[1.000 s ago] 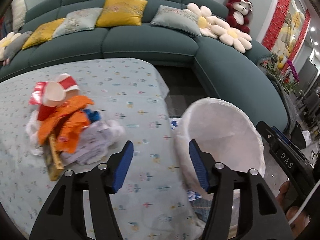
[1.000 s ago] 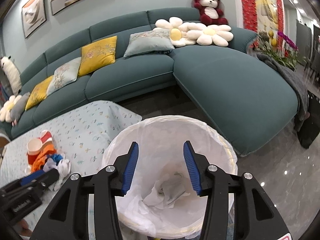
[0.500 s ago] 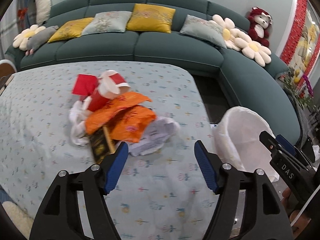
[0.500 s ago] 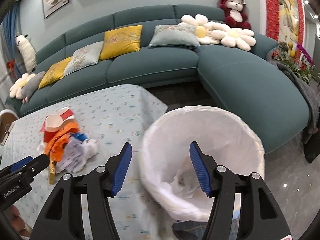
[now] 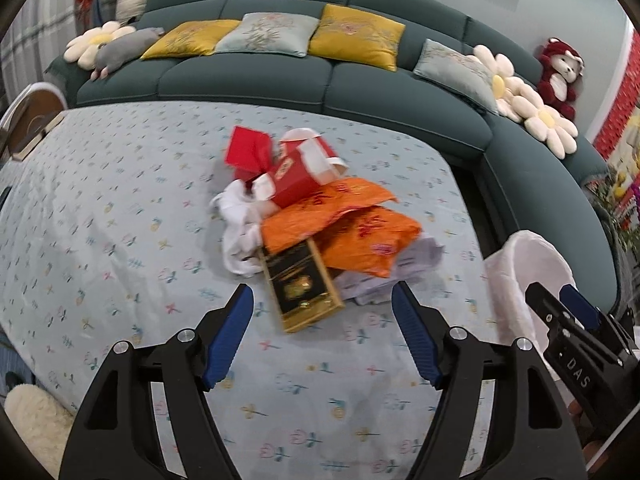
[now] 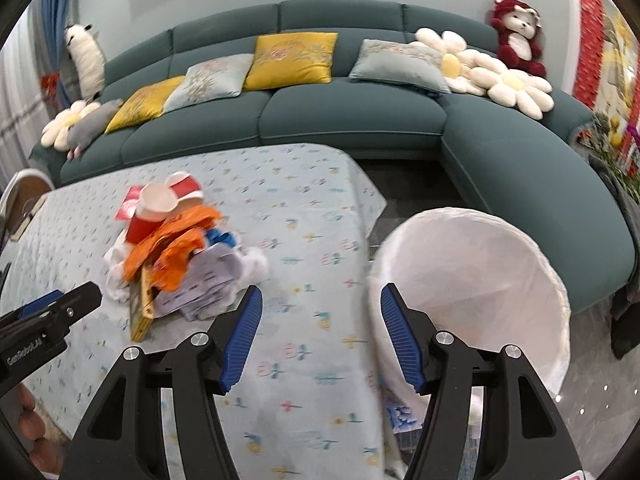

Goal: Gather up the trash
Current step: 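Move the right gripper to the pile and grasp the orange plastic bag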

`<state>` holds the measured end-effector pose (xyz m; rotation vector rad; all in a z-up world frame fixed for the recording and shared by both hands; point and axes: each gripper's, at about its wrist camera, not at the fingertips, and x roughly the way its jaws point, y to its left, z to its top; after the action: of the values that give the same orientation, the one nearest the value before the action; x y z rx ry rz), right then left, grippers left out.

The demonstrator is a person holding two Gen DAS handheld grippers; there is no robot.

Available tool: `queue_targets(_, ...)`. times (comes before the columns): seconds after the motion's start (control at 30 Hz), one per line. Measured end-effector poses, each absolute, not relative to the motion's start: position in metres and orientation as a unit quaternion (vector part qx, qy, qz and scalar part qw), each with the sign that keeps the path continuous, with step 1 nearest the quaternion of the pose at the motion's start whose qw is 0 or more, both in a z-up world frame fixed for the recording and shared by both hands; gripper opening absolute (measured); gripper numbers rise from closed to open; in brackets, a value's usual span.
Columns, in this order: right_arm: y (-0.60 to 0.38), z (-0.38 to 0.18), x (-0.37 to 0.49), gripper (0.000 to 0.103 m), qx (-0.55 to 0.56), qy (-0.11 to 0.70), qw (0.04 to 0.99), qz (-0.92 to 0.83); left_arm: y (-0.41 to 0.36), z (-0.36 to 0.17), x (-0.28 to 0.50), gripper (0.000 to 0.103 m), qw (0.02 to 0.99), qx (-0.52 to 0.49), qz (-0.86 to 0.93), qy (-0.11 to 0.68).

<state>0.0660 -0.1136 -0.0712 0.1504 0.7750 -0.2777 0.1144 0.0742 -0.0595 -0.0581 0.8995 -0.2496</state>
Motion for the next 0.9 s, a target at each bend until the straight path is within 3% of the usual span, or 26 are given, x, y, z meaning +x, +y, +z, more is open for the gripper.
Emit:
queue_targets(0.63,-0.056,-0.090,0.103,0.064,0.036,0.406,0.908,-0.098,0.129,-0.087,0.135,0.074,0.887,-0.059,-0.076,0.451)
queue_targets(0.7,-0.054,-0.091,0.107,0.064,0.036,0.408,0.907,-0.099,0.131,-0.089,0.137,0.079,0.886,-0.061,-0.072,0.454)
queue_targets(0.9,-0.053,-0.091,0.113,0.064,0.037,0.408,0.907,-0.102,0.140,-0.097,0.145,0.081,0.884,-0.070,-0.064,0.458)
